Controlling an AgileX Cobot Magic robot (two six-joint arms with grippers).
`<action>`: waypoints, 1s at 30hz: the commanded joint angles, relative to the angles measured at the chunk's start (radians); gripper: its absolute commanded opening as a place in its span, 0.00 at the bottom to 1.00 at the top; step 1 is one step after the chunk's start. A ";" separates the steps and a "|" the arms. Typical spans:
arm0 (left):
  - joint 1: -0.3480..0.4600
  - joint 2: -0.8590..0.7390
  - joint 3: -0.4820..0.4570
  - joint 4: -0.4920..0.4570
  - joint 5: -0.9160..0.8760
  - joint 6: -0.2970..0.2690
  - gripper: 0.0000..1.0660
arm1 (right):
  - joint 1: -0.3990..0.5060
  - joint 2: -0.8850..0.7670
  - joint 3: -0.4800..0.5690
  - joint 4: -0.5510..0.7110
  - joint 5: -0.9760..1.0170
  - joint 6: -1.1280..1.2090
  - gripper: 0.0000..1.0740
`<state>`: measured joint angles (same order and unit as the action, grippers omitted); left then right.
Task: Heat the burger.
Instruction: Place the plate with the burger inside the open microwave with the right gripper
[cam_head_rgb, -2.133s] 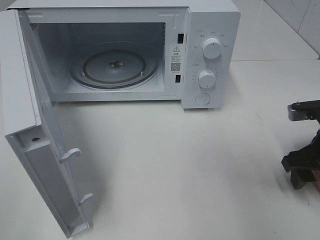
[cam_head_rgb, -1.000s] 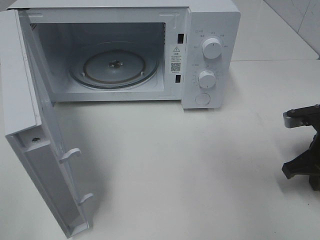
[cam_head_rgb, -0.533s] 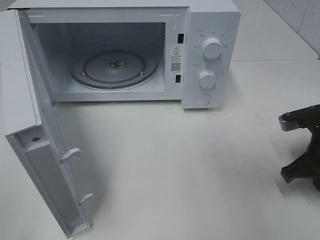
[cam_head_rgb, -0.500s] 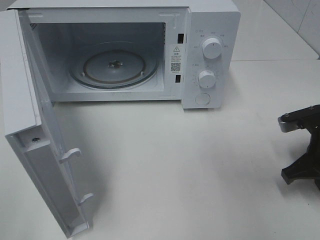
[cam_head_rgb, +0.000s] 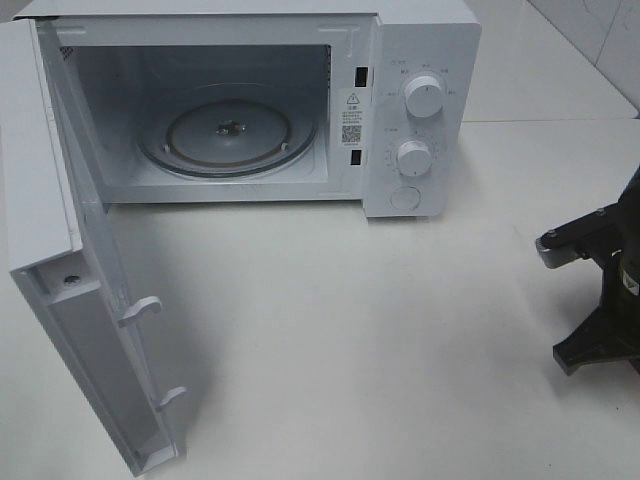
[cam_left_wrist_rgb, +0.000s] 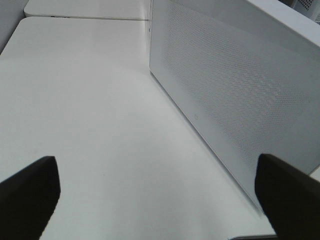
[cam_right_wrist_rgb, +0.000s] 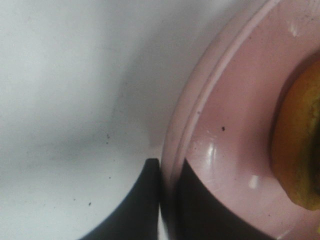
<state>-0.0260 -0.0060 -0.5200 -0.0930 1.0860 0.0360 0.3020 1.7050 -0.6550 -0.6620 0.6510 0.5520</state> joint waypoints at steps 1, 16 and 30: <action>0.004 -0.018 0.003 -0.004 -0.013 -0.006 0.92 | 0.026 -0.063 0.002 -0.074 0.078 0.030 0.00; 0.004 -0.018 0.003 -0.004 -0.013 -0.006 0.92 | 0.096 -0.166 0.003 -0.063 0.181 0.020 0.00; 0.004 -0.018 0.003 -0.004 -0.013 -0.006 0.92 | 0.280 -0.179 0.003 -0.062 0.260 0.020 0.00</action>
<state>-0.0260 -0.0060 -0.5200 -0.0930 1.0860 0.0360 0.5770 1.5360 -0.6510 -0.6810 0.8670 0.5740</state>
